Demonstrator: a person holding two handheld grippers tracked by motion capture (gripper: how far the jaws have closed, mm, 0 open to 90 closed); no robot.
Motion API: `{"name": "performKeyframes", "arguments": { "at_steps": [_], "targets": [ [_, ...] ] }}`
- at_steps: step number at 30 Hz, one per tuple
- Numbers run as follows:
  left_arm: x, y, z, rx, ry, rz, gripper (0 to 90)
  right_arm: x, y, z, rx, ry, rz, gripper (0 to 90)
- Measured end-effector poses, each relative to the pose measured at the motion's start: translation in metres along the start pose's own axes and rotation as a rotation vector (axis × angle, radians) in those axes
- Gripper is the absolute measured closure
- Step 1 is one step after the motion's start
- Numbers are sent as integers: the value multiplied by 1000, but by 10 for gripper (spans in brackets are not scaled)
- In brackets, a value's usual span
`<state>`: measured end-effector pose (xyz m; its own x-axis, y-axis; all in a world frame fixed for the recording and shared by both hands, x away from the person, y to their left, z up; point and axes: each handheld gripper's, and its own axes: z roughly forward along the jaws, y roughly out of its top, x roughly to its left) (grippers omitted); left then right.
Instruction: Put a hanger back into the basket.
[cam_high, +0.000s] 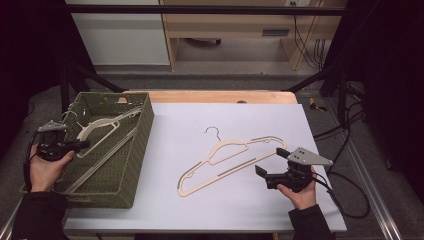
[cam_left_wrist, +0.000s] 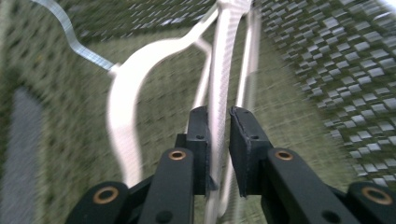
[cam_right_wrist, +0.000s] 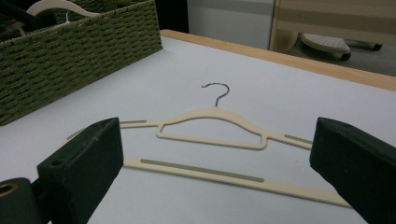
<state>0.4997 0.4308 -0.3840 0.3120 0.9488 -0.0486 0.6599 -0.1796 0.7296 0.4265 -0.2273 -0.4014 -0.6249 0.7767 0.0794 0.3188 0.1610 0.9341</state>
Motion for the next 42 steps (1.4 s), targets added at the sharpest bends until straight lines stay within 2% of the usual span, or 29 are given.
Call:
{"name": "performKeyframes", "arguments": {
  "at_steps": [5, 6, 8, 12, 20, 22, 34, 37, 40, 42],
  "targets": [
    [9, -6, 2, 20, 35, -57, 771, 1, 0, 2, 8, -1, 1, 36],
    [10, -6, 2, 33, 47, -47, 768, 1, -1, 2, 6, -2, 1, 36],
    [10, -6, 3, 47, 59, -63, 741, 1, -1, 2, 9, 1, -2, 36],
    [11, -7, 6, 81, 87, -64, 702, 1, 0, 1, 6, 1, 2, 36],
    [9, -8, 12, 138, 111, -42, 540, 1, -1, 2, 10, 3, -1, 36],
    [9, -9, 13, 141, 115, -49, 497, 1, -1, 2, 11, 2, -1, 36],
    [9, -8, 13, 149, 111, -60, 409, 1, -1, 2, 10, 2, -3, 35],
    [8, -8, 11, 148, 110, -50, 391, 1, 0, 1, 5, -1, 1, 35],
    [6, -6, 7, 126, 109, -36, 375, 1, 0, 0, 1, 0, 1, 34],
    [4, -4, 2, 93, 87, -41, 373, 0, 0, 0, 1, -2, 2, 34]
  ]
}}
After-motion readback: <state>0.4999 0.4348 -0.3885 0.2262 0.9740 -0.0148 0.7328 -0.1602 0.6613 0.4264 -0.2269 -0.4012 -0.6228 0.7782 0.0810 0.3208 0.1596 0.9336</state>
